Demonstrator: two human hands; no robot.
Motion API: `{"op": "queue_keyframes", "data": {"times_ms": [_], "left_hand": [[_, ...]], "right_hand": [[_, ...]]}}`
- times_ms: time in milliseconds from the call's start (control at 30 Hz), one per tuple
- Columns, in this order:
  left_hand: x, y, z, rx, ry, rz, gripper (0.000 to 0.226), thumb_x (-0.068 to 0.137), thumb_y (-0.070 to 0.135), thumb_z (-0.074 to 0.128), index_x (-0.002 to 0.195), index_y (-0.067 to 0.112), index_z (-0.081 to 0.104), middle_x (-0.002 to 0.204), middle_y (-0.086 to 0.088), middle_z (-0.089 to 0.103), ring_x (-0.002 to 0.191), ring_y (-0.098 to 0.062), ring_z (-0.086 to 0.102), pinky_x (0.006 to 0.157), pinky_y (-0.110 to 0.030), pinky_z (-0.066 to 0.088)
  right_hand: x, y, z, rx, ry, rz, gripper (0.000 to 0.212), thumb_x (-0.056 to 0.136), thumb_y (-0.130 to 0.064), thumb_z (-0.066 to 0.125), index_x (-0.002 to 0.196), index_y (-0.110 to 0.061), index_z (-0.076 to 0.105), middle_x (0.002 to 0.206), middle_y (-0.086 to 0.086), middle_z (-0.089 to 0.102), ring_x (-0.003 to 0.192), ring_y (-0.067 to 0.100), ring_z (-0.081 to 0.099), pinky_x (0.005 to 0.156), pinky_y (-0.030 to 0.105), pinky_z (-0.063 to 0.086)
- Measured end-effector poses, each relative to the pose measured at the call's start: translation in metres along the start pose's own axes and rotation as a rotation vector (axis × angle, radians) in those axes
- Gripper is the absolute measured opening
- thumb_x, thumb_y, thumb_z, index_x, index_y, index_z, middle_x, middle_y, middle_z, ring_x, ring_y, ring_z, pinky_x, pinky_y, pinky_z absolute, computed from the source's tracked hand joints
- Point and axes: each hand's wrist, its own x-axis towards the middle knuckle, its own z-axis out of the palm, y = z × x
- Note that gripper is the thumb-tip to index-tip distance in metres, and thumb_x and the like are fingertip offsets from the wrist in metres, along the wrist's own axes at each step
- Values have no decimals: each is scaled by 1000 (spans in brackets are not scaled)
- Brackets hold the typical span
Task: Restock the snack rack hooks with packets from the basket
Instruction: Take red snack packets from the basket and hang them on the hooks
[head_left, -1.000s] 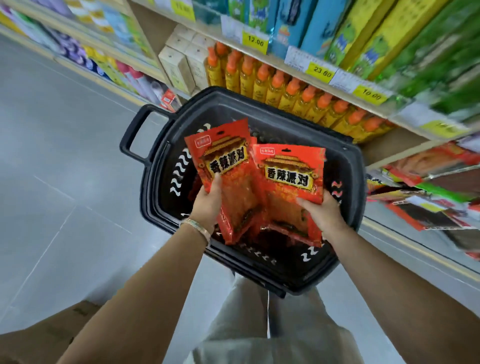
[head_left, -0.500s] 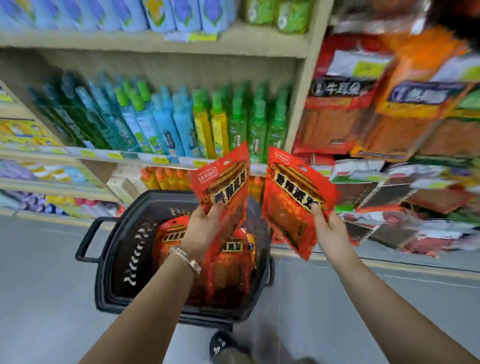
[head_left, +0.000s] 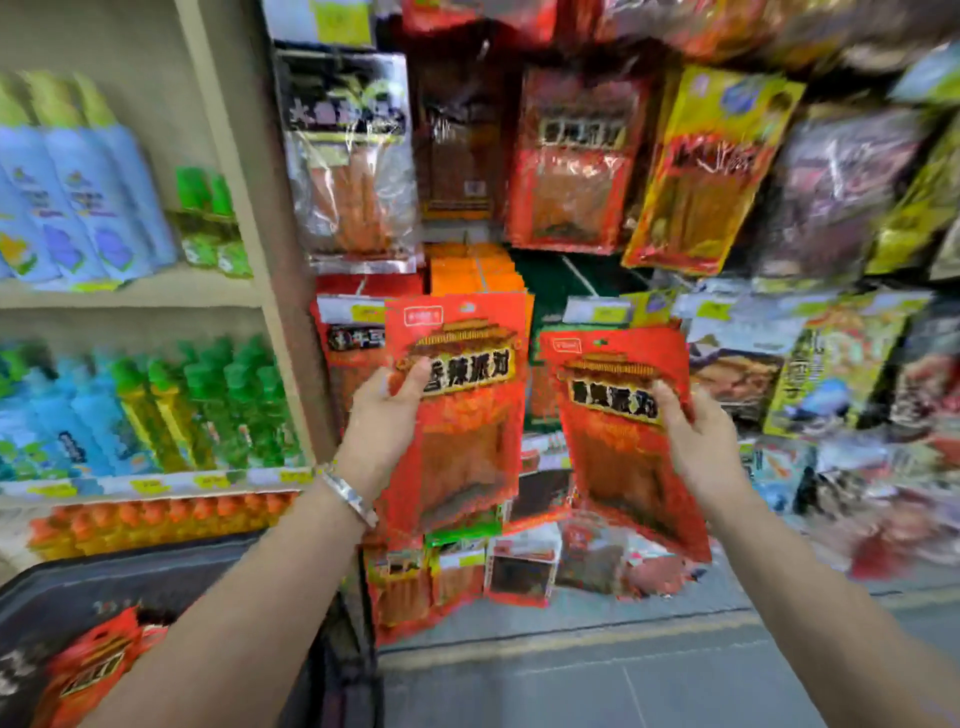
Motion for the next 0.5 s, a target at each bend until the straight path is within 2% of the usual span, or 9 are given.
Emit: {"op": "queue_keyframes", "data": {"times_ms": [67, 133, 200, 267, 300, 367, 433, 500], "left_hand": [[9, 23, 22, -17, -61, 59, 15, 92, 32, 58, 94, 21, 68, 92, -3, 72, 94, -23, 66, 91, -38, 50], [21, 44, 39, -25, -72, 127, 15, 91, 31, 58, 84, 24, 69, 78, 10, 71, 78, -6, 65, 79, -28, 50], [35, 64, 51, -64, -22, 172, 18, 91, 30, 59, 76, 27, 68, 66, 19, 68, 64, 6, 61, 63, -15, 47], [49, 82, 60, -118, 31, 202, 18, 91, 29, 58, 76, 25, 67, 63, 20, 67, 60, 7, 61, 54, -11, 46], [56, 90, 63, -140, 60, 216, 18, 90, 28, 59, 74, 23, 66, 61, 20, 66, 57, 6, 60, 51, -12, 45], [71, 105, 69, -181, 118, 246, 24, 88, 28, 60, 65, 22, 63, 53, 16, 61, 51, 2, 55, 48, -16, 42], [84, 117, 76, -216, 134, 269, 26, 85, 30, 60, 61, 22, 63, 54, 12, 60, 52, -4, 55, 50, -22, 43], [97, 124, 85, -241, 121, 288, 24, 84, 31, 60, 63, 20, 64, 57, 10, 63, 55, -9, 59, 50, -22, 45]], "right_hand": [[20, -8, -24, 1, 48, -60, 29, 97, -37, 45, 97, -11, 58, 92, 3, 56, 90, 17, 50, 71, 25, 31], [41, -18, -42, 40, 99, -100, 28, 98, -32, 47, 86, -11, 60, 77, 2, 54, 75, 17, 48, 61, 28, 30], [66, -29, -55, 94, 146, -100, 32, 97, -36, 48, 77, -13, 58, 68, 1, 51, 66, 17, 46, 58, 27, 32], [92, -39, -64, 166, 186, -105, 31, 95, -38, 50, 75, -18, 61, 63, -6, 49, 59, 8, 45, 55, 27, 32], [105, -45, -67, 217, 203, -116, 30, 95, -37, 51, 70, -22, 58, 59, -10, 45, 52, 1, 40, 51, 24, 30], [131, -55, -69, 311, 243, -114, 32, 93, -34, 53, 64, -23, 52, 51, -13, 38, 42, -1, 35, 46, 20, 29], [157, -67, -68, 381, 254, -89, 29, 91, -34, 54, 66, -21, 53, 50, -14, 41, 43, -2, 37, 52, 24, 33], [184, -76, -61, 455, 209, -73, 20, 90, -35, 55, 81, -18, 62, 68, -12, 54, 62, 1, 47, 64, 28, 38]]}}
